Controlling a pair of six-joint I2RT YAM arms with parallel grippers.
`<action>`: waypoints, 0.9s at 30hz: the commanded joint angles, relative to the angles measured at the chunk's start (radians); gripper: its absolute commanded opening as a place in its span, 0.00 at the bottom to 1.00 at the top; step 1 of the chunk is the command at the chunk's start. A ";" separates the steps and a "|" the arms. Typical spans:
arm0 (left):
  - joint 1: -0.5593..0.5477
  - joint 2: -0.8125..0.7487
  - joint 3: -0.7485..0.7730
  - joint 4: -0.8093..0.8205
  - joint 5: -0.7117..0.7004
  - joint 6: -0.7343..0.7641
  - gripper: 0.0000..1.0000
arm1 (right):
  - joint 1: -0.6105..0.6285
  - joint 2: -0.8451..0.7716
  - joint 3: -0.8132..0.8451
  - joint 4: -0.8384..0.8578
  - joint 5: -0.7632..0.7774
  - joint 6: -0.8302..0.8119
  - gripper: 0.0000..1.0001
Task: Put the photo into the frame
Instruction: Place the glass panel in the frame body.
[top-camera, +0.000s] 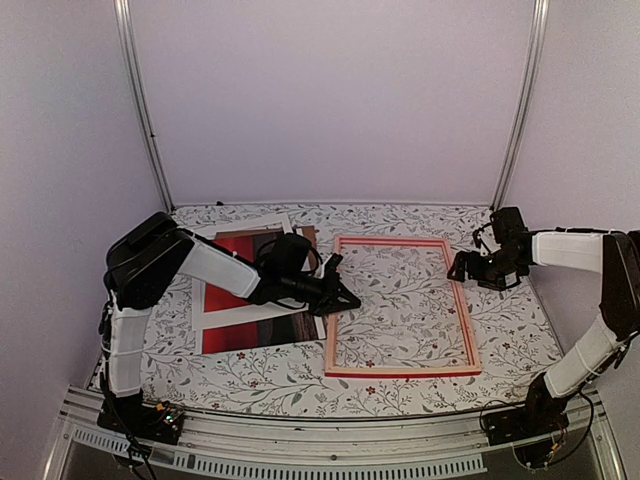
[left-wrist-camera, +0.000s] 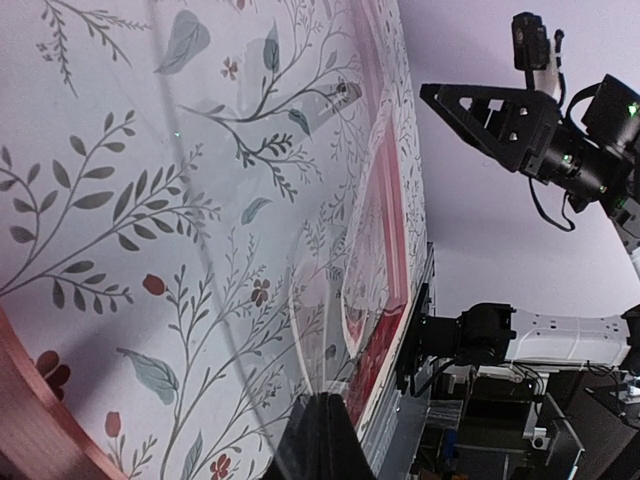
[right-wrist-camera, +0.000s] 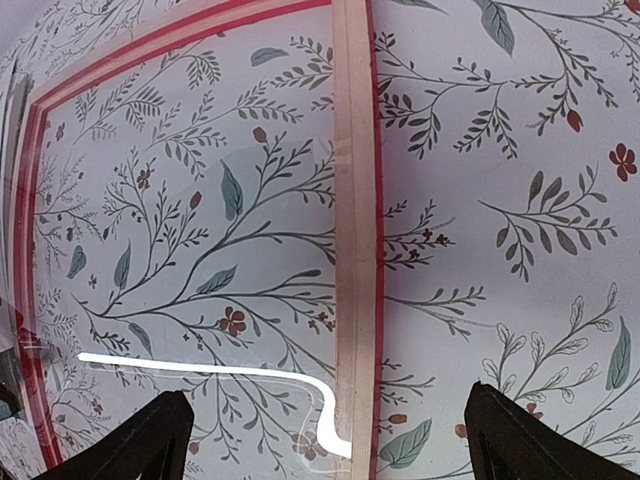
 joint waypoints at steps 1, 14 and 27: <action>0.012 -0.036 -0.006 -0.005 0.003 0.021 0.00 | 0.027 0.015 0.011 0.001 0.009 -0.009 0.99; 0.011 -0.041 -0.016 -0.005 0.001 0.021 0.00 | 0.089 0.056 0.032 0.004 0.013 -0.006 0.99; 0.012 -0.041 -0.023 0.002 0.000 0.020 0.00 | 0.106 0.083 0.039 0.004 0.006 -0.005 0.98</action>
